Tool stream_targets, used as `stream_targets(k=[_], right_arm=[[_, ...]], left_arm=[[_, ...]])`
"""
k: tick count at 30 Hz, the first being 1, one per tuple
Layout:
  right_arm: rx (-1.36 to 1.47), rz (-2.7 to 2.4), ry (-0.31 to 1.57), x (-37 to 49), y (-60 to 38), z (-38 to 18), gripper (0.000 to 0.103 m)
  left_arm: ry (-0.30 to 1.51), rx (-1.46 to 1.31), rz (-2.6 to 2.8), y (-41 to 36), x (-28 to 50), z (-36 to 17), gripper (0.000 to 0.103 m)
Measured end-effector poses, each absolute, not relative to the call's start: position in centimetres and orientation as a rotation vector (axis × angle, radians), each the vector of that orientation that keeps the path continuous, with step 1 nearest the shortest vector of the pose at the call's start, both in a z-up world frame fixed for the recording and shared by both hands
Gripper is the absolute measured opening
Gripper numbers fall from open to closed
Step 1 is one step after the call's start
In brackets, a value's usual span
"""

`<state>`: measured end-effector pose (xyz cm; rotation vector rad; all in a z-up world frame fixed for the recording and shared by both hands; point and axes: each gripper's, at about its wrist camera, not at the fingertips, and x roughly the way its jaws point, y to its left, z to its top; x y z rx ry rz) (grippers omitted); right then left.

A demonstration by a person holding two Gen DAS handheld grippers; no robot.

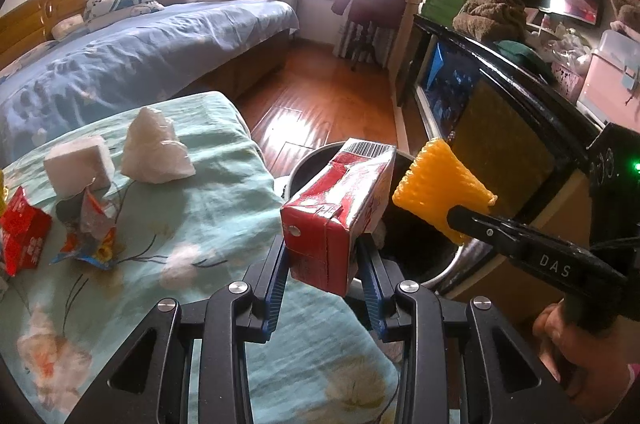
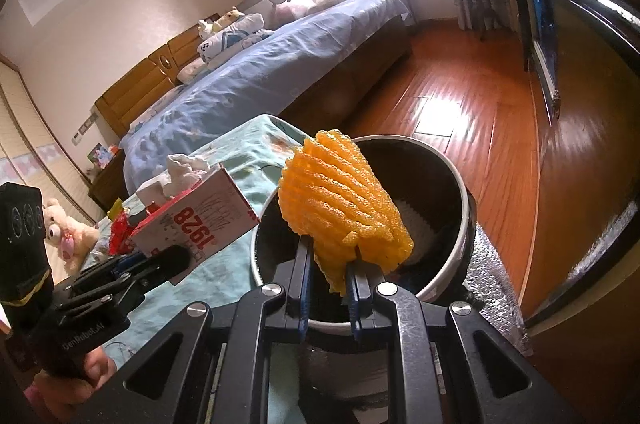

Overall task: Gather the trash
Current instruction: 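Carry the red carton and orange sleeve over the bin, then open the left tool to drop the carton while the right tool drops the sleeve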

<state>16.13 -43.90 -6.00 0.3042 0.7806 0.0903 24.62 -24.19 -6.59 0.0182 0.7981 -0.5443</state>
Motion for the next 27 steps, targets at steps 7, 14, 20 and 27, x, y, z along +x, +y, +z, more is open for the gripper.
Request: stream_targets(k=[7,14,20,27], right_arm=[[0.291,0.074,0.790,17.0,-44.3,-6.1,0.015],[0.283,0.056,0.808,17.9,-44.7,-6.6,0.015],[0.270,0.048,0.821,18.5,-44.6,-6.7,0.015],[0.267,0.040,0.834,19.0,-44.7,-6.9,0.016]], left_arm=[[0.810,0.033,-0.540,-25.3,25.7,-7.1,0.033],[0.816,0.036,-0.534,-26.0,26.6,-7.1,0.033],[0.824,0.050,-0.534,-27.0,27.2,-7.3,0.033],[0.837,0.072,-0.538,-27.8,27.9,-7.6,0.033]])
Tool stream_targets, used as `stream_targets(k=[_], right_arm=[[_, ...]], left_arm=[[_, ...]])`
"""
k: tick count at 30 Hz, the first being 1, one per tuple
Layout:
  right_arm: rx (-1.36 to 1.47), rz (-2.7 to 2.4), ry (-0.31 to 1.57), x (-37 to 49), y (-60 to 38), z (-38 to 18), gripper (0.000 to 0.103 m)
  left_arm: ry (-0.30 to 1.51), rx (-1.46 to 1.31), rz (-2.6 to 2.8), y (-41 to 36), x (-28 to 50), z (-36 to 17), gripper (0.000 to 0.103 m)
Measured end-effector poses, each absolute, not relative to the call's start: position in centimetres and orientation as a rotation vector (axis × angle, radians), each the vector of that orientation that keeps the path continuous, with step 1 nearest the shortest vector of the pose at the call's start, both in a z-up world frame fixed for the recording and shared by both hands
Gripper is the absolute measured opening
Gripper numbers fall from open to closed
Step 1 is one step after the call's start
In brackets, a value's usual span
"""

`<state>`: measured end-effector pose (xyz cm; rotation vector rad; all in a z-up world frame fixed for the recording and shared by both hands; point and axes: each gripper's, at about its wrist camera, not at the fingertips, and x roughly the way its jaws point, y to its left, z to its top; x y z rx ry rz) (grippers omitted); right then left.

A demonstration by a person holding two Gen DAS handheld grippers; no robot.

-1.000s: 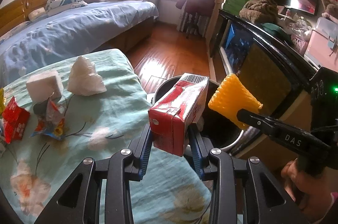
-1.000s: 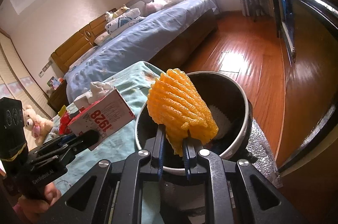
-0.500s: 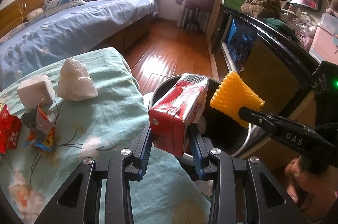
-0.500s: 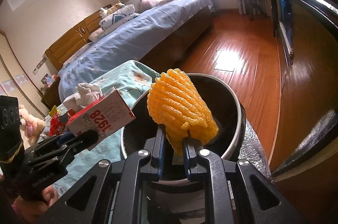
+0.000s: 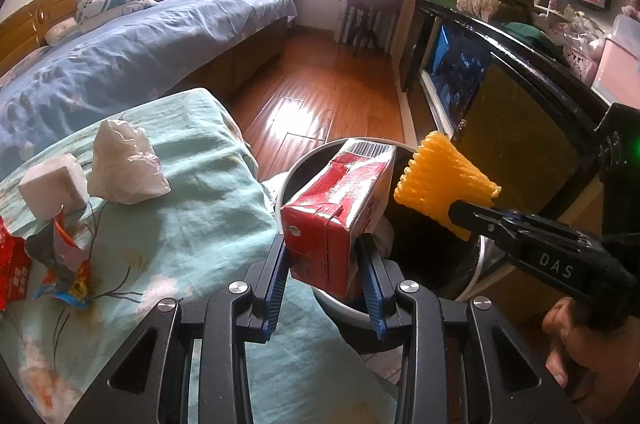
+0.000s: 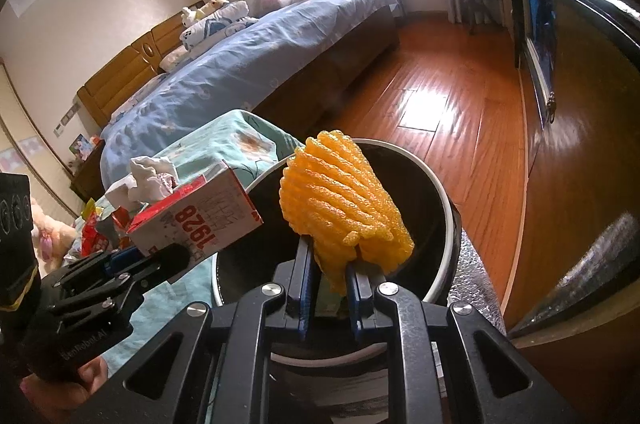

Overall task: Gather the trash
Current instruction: 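Open the left tool to drop the carton while the right tool drops the sleeve, then move both open tools back over the trash on the bed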

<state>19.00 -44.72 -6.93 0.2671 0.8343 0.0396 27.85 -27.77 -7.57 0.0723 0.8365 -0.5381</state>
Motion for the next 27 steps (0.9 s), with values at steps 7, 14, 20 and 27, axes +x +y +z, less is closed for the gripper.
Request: stream_targets(k=[7,14,20,27], right_arm=[[0.273,0.038,0.849,19.3,-44.7,-7.0,0.019],[0.294,0.031,0.832,18.8,-44.9,-6.7,0.056],[0.311,0.046,0.813,17.7,-44.0,-6.2,0.067],[0.329,0.120,0.805,16.8,-40.5,-5.8,0.081]], left_arm=[[0.846,0.052,-0.560,-28.0,28.3,-7.4,0.034],[0.847,0.019,-0.567,-27.2,27.6,-7.1,0.046],[0.839,-0.034,-0.544,-23.8,25.9,-6.9,0.051],[0.834,-0.078,-0.468,-18.5,23.4,-7.0,0.060]])
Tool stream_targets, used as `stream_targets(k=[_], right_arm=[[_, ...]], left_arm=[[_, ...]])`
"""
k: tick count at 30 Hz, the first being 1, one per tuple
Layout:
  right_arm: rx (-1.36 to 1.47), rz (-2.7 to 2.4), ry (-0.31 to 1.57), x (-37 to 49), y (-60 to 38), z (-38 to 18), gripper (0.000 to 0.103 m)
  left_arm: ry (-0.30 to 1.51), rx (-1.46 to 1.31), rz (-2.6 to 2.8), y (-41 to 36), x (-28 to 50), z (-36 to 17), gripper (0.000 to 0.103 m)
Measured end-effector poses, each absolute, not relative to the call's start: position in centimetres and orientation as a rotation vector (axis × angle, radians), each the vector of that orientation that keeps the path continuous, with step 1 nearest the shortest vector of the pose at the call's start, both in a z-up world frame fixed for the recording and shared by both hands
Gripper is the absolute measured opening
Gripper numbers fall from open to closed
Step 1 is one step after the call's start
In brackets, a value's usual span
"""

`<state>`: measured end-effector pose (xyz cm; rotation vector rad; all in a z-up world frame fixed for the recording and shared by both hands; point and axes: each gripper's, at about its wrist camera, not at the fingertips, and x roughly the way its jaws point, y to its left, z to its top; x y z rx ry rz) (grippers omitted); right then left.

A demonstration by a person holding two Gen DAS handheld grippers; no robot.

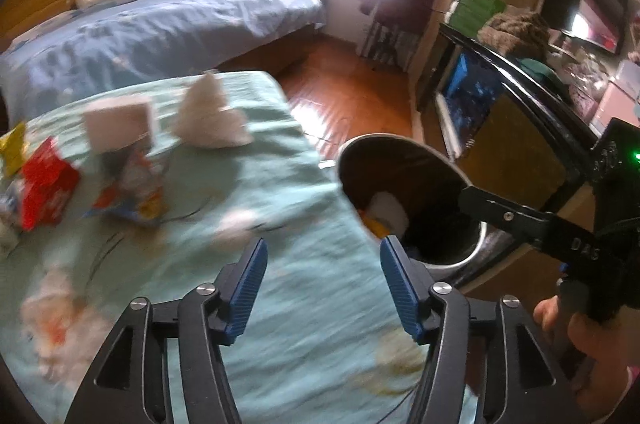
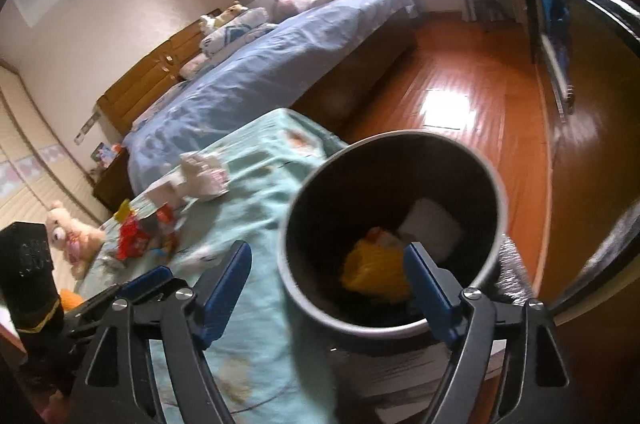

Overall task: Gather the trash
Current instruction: 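Move both open tools back over the trash on the bed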

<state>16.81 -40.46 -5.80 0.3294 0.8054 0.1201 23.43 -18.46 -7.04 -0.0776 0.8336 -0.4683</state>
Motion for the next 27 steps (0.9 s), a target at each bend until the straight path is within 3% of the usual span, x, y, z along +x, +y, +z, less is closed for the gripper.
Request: stream_targets(k=[6,27], right_arm=[[0.339,0.194,0.813,16.6,-36.9,-6.2,0.086],[0.251,0.389,0.861,18.0,-25.1,-8.1,0.086]], left_arm=[[0.832,-0.112,-0.397,-14.3,21.5,-6.8,0.062],[0.810,-0.217,-0.155,-2.9,17.1,-6.6,0.063]])
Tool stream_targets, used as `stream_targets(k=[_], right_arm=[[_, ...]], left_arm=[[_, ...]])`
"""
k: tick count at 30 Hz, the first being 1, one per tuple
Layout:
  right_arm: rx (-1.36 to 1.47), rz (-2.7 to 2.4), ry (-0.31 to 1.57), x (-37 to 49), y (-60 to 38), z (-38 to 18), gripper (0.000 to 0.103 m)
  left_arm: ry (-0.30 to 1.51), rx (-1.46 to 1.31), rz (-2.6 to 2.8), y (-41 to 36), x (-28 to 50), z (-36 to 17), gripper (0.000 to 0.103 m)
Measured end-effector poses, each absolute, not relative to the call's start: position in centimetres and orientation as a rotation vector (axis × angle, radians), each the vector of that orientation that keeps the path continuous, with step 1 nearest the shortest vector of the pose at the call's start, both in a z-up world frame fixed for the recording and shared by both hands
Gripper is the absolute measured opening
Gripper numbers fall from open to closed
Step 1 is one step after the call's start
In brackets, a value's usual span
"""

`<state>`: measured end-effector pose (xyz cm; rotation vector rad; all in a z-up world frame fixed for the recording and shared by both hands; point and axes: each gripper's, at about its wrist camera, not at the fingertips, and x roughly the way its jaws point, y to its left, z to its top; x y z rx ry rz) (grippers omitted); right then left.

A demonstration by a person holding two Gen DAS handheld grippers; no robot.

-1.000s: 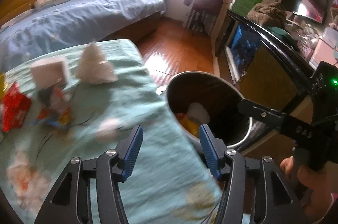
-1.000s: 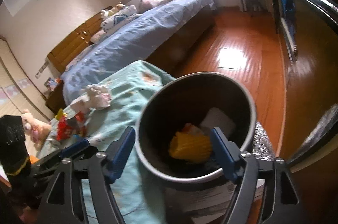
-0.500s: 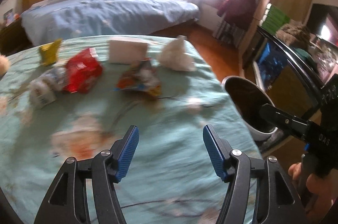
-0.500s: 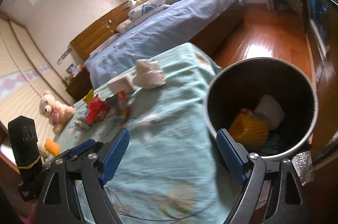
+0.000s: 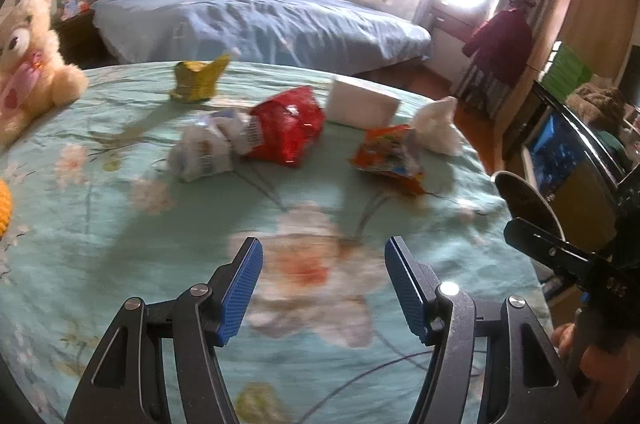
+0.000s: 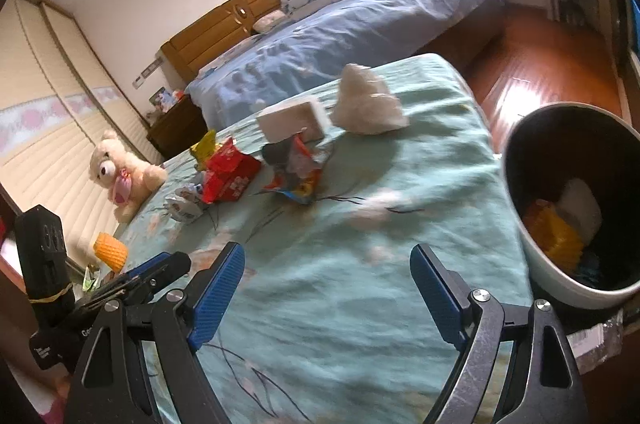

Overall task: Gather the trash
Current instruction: 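Move both open tools back over the trash on the bed, then grasp the crumpled white paper with the left tool while the right tool grasps the orange wrapper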

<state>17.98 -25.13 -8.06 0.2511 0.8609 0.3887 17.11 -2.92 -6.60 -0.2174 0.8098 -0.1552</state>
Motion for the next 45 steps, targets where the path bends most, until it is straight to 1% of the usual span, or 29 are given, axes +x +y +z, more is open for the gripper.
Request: stream_targets(k=[9,16,18,29,32,33,34,35,36,37,38,39,41,45], right_arm=[[0.211,0.424,0.881,20.2,-21.3,-8.9,0.086],[0.196,0.426,0.879,22.1,-19.8,-9.1,0.086],[0.196,0.425,0.878,22.7,-19.5,-9.1,0.086],[0.185,0.412,0.885,25.8,-18.0,-9.9,0.086],[0.181,0.398,0.902,26.4,-17.8,-10.5,0.084],[0.180,0.396,0.904,26.5,-17.7,-10.6,0.082],[0.176,0.395,0.908,26.6,-17.6,-10.8,0.073],[0.171,0.392,0.915,26.7,-17.5,-10.9,0.061],[0.169,0.391,0.923,26.8,-17.4,-11.1,0.053],[0.167,0.390,0.932,26.8,-17.3,-11.3,0.035],[0.164,0.386,0.936,26.8,-17.3,-11.4,0.025],[0.161,0.385,0.936,26.7,-17.3,-11.4,0.025],[0.162,0.392,0.922,26.4,-17.4,-11.3,0.018],[0.170,0.402,0.912,25.6,-17.7,-10.9,0.013]], left_arm=[[0.833,-0.261,-0.101,0.1,18.5,-7.3,0.063],[0.837,-0.269,-0.066,1.9,21.2,-7.6,0.064],[0.837,-0.267,-0.059,2.5,22.1,-7.8,0.066],[0.828,-0.276,-0.056,4.0,26.4,-8.6,0.067],[0.824,-0.265,-0.059,4.0,27.1,-8.9,0.065],[0.825,-0.261,-0.058,4.0,27.4,-9.1,0.064],[0.827,-0.260,-0.059,4.0,27.6,-9.3,0.062],[0.830,-0.260,-0.065,4.0,27.8,-9.4,0.052],[0.837,-0.259,-0.072,4.0,27.9,-9.7,0.041],[0.847,-0.257,-0.073,3.9,28.1,-9.9,0.040],[0.844,-0.254,-0.072,4.0,28.1,-10.0,0.034],[0.840,-0.251,-0.072,3.9,28.0,-9.9,0.031],[0.831,-0.241,-0.071,4.0,27.8,-9.8,0.028],[0.827,-0.249,-0.065,4.1,26.4,-9.7,0.026]])
